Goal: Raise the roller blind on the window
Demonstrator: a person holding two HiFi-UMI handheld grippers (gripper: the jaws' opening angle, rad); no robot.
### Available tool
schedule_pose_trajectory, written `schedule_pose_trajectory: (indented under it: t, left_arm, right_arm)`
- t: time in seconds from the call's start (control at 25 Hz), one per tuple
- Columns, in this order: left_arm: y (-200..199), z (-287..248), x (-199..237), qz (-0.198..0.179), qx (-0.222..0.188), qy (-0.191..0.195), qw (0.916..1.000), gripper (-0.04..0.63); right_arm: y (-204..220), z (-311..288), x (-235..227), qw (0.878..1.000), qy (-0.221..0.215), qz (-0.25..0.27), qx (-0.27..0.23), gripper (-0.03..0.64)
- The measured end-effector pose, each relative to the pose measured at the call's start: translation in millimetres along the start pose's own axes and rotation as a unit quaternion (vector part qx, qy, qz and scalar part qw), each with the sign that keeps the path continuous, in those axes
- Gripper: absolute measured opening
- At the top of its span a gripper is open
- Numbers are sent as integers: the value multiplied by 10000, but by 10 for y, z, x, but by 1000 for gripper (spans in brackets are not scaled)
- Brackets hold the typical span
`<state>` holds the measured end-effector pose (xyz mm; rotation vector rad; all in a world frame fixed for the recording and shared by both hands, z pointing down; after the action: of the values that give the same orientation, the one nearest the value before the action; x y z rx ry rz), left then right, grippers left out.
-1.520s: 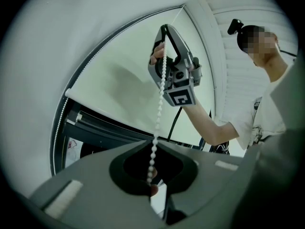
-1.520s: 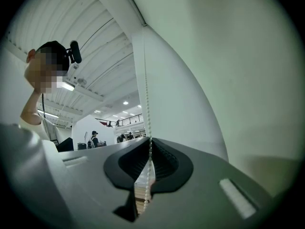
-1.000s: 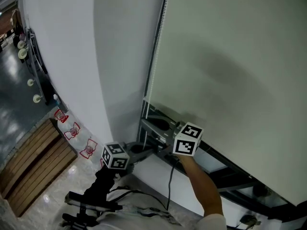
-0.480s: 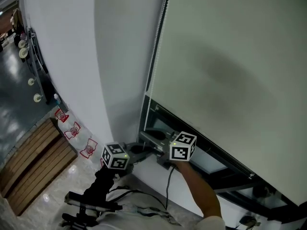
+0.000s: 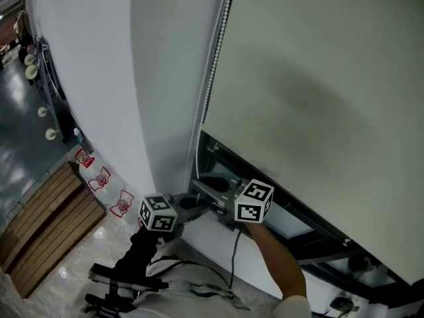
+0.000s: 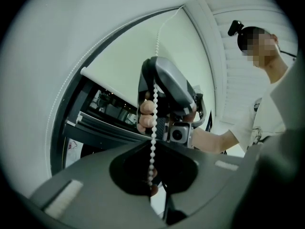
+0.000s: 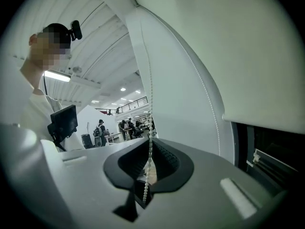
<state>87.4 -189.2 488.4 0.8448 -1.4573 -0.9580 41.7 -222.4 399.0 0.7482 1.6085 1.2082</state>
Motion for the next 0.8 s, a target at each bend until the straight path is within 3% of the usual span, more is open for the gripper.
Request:
schedule_pose_trajectory:
  t: [0.24,0.8]
  left_arm:
    - [-22,-2,-21,5,-31,58,10000,-2]
    - [28,0,-17,31,-37,53,10000,-2]
  right_arm:
    - [-208,-18,108,9995,-177,256,-76,70]
    - [-1341,42,348,9923,-486,853,-751,71]
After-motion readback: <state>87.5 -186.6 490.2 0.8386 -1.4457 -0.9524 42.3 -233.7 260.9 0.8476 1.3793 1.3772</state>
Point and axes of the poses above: the fingertips, and each gripper's own axes: z backward along the fingers, x to its left, y out of its underside, the point moved 1 cm from there along z, backward along the fingers, and after that the axes turned 2 degrees about -z, right-handed, at the moved point
